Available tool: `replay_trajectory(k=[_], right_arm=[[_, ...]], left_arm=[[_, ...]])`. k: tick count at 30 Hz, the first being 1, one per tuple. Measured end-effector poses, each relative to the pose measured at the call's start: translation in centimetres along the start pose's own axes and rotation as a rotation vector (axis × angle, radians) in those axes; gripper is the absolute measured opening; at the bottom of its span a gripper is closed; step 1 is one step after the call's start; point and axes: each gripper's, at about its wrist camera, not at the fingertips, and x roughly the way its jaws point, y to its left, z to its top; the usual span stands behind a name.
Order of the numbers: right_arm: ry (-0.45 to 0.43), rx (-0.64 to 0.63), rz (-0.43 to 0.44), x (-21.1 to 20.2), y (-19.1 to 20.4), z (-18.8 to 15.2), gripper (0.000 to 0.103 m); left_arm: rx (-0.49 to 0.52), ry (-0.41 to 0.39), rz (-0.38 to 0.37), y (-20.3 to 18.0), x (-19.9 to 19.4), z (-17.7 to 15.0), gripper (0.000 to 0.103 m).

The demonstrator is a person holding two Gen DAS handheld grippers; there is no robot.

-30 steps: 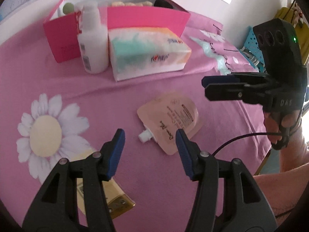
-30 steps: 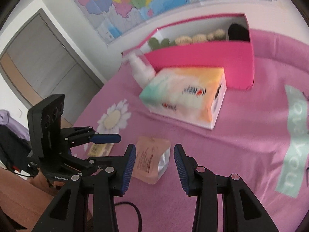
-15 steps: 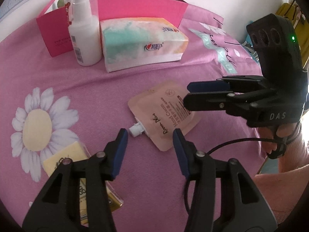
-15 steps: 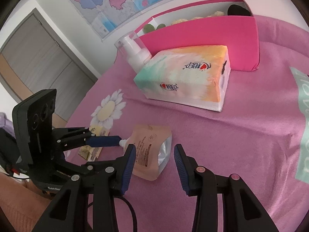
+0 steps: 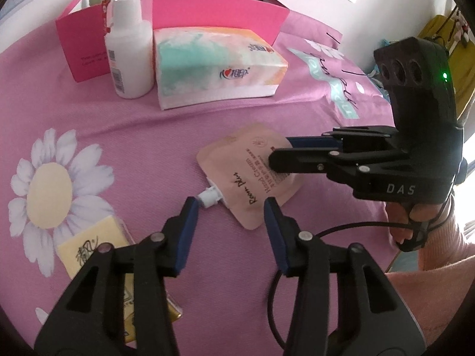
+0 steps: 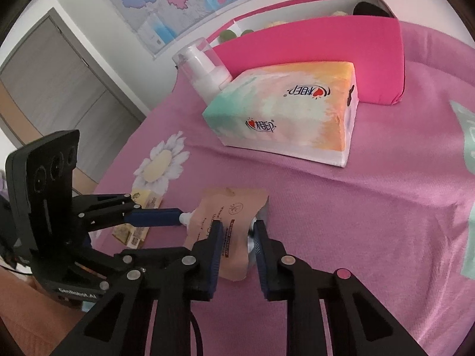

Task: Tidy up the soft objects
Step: 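Move the right gripper down to the pink hand-cream pouch, then close the right gripper on the hand-cream pouch and lift it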

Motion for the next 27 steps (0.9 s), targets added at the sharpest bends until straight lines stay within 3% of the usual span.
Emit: replay_trajectory(k=[5,17,27], right_arm=[[-0.008,0.024,0.003,-0.5,-0.4,-0.1,0.019],[-0.018,0.039,-0.001,-1.0,-0.3,-0.5,0.020],[-0.053,0.029,-0.021,-2.7,0.3,-0.4,0.020]], left_arm=[[-0.018,0.003,-0.021,0.3,-0.1,-0.1,0.038],[-0.008,0.000,-0.001,-0.2,0.0,0.2,0.038],[0.033,-0.058,0.006,-1.4,-1.8,1.1,0.038]])
